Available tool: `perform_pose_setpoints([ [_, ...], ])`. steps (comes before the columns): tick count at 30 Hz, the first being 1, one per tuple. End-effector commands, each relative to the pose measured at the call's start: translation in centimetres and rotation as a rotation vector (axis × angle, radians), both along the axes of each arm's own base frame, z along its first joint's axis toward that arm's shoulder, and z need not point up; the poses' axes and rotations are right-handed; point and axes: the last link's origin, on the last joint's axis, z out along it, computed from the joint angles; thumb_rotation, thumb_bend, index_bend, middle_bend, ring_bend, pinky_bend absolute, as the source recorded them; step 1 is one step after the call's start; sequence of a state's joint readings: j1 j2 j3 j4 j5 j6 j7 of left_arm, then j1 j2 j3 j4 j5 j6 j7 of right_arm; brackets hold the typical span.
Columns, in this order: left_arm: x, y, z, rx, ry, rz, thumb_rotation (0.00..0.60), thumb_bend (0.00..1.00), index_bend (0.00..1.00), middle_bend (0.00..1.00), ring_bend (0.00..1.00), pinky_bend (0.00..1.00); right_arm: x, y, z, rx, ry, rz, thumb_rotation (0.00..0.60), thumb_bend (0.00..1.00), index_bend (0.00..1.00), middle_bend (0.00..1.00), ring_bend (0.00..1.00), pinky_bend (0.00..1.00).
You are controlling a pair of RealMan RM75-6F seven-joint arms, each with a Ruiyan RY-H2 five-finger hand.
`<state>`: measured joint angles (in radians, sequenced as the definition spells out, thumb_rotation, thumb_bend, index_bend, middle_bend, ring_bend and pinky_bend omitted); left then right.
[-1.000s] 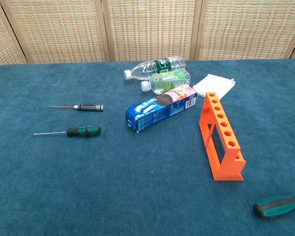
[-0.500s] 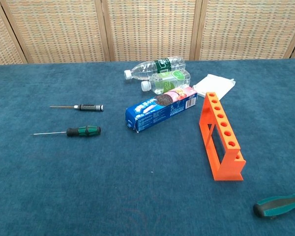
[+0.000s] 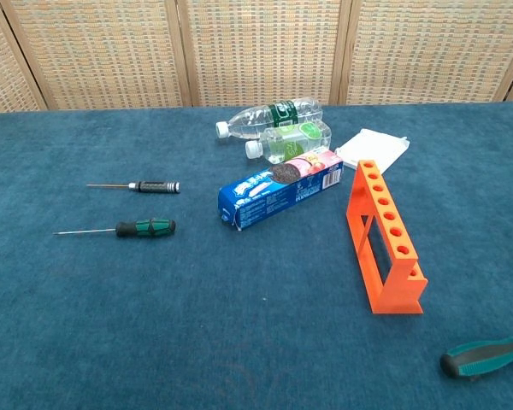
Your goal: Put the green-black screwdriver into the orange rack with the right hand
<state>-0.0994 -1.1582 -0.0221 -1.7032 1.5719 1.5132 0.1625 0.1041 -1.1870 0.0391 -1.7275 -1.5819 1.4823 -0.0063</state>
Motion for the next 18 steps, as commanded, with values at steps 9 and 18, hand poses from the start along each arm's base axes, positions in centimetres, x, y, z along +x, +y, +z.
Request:
perform_pose_setpoints([
  [9,-0.1,0.2,0.2,0.006,-0.012,0.001,0.600,0.00,0.00,0.00,0.00,0.00,1.0,0.7,-1.3,0.121,-0.072,0.045,0.600,0.19,0.31,0.00,0.00,0.00],
  [18,-0.1,0.2,0.4,0.012,-0.018,0.001,0.600,0.00,0.00,0.00,0.00,0.00,1.5,1.3,-2.8,0.212,-0.081,0.073,0.600,0.19,0.38,0.00,0.00,0.00],
])
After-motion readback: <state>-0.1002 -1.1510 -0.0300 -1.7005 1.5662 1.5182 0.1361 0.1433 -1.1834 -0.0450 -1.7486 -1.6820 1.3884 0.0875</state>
